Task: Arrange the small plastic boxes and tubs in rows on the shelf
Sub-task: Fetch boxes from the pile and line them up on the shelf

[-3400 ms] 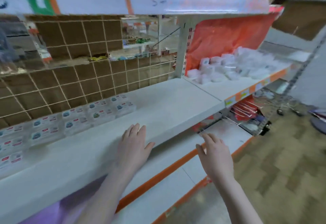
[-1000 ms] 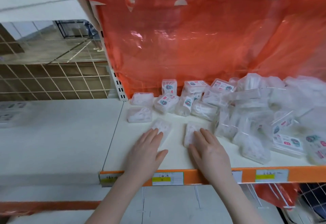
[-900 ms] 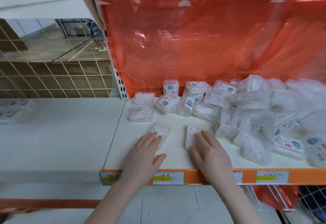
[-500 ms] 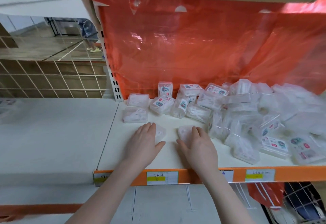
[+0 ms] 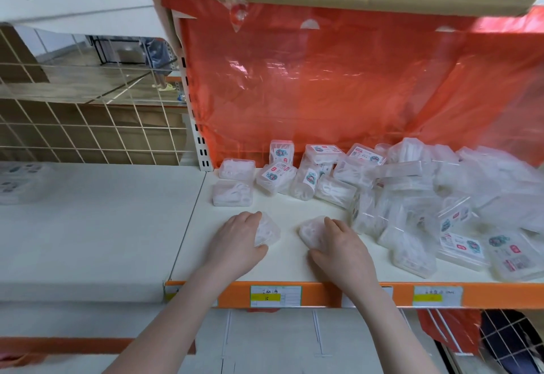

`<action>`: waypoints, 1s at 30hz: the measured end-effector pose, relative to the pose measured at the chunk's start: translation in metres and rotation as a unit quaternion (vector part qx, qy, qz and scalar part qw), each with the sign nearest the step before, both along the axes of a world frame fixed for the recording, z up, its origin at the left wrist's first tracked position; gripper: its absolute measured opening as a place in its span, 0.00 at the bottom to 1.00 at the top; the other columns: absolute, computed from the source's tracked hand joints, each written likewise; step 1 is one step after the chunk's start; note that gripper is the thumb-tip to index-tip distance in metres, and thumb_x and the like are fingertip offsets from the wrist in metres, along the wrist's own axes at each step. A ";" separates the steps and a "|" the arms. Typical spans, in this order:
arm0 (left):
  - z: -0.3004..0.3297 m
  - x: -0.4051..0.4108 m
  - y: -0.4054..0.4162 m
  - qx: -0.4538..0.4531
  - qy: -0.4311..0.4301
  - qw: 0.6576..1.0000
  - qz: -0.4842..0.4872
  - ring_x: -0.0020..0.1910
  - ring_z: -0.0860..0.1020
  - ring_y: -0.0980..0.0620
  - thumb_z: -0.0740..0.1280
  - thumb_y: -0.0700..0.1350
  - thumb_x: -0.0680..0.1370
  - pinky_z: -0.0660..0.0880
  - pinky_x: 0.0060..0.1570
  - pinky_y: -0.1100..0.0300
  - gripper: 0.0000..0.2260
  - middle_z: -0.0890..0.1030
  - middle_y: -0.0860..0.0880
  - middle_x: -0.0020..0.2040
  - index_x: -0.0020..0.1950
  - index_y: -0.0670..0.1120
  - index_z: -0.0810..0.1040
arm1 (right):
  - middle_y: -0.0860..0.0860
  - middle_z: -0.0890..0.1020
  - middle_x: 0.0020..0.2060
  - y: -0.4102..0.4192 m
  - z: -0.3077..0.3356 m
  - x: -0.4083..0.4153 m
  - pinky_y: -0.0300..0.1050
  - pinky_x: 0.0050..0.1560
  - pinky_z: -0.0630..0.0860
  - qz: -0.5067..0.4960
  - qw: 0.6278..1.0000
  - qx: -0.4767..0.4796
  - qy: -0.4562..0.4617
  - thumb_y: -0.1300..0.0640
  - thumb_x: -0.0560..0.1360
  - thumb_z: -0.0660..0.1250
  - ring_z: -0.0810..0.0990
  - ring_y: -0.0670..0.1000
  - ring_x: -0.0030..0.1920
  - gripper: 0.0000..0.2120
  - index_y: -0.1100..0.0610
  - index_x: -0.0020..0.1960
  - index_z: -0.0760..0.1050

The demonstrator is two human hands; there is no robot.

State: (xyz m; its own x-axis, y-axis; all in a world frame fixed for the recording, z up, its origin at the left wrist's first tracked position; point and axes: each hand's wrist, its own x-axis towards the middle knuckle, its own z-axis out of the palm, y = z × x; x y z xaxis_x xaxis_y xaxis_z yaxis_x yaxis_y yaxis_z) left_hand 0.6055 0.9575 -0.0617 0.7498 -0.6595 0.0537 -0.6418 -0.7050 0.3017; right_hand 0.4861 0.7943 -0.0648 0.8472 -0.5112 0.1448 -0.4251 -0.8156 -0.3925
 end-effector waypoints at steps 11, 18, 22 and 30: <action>0.013 -0.005 -0.016 0.050 0.028 0.995 0.087 0.61 0.70 0.47 0.67 0.57 0.72 0.68 0.52 0.57 0.28 0.73 0.48 0.61 0.66 0.45 0.66 | 0.53 0.73 0.54 0.002 0.015 0.006 0.45 0.49 0.69 -0.054 0.993 -0.036 0.101 0.47 0.72 0.64 0.73 0.55 0.57 0.18 0.58 0.56 0.69; 0.019 -0.013 -0.013 0.048 0.050 0.990 0.121 0.58 0.72 0.46 0.69 0.48 0.70 0.66 0.46 0.58 0.18 0.73 0.47 0.56 0.57 0.45 0.70 | 0.54 0.74 0.53 -0.003 0.015 0.004 0.45 0.48 0.69 -0.013 0.995 -0.052 0.081 0.52 0.70 0.65 0.73 0.57 0.56 0.16 0.57 0.55 0.70; 0.026 -0.017 0.005 0.033 0.035 0.991 0.122 0.60 0.71 0.47 0.70 0.48 0.70 0.69 0.53 0.56 0.25 0.73 0.47 0.60 0.65 0.46 0.69 | 0.54 0.74 0.52 -0.006 0.015 0.004 0.47 0.48 0.69 0.011 0.998 -0.042 0.055 0.54 0.69 0.65 0.73 0.58 0.55 0.15 0.58 0.54 0.70; 0.043 -0.021 0.052 0.021 0.005 0.995 0.102 0.67 0.68 0.50 0.70 0.48 0.71 0.66 0.60 0.59 0.34 0.68 0.51 0.70 0.74 0.50 0.61 | 0.54 0.75 0.52 0.022 0.034 0.004 0.46 0.47 0.68 0.090 0.995 -0.046 0.028 0.54 0.70 0.63 0.73 0.56 0.55 0.18 0.56 0.59 0.71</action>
State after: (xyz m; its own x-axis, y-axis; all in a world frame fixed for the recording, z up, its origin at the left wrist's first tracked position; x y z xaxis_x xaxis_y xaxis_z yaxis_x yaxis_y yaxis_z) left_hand 0.5845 1.0099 -0.0190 0.8691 -0.4942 0.0216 -0.4804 -0.8327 0.2753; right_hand 0.4903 0.8164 -0.0308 0.9318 -0.3374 0.1340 -0.2879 -0.9117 -0.2931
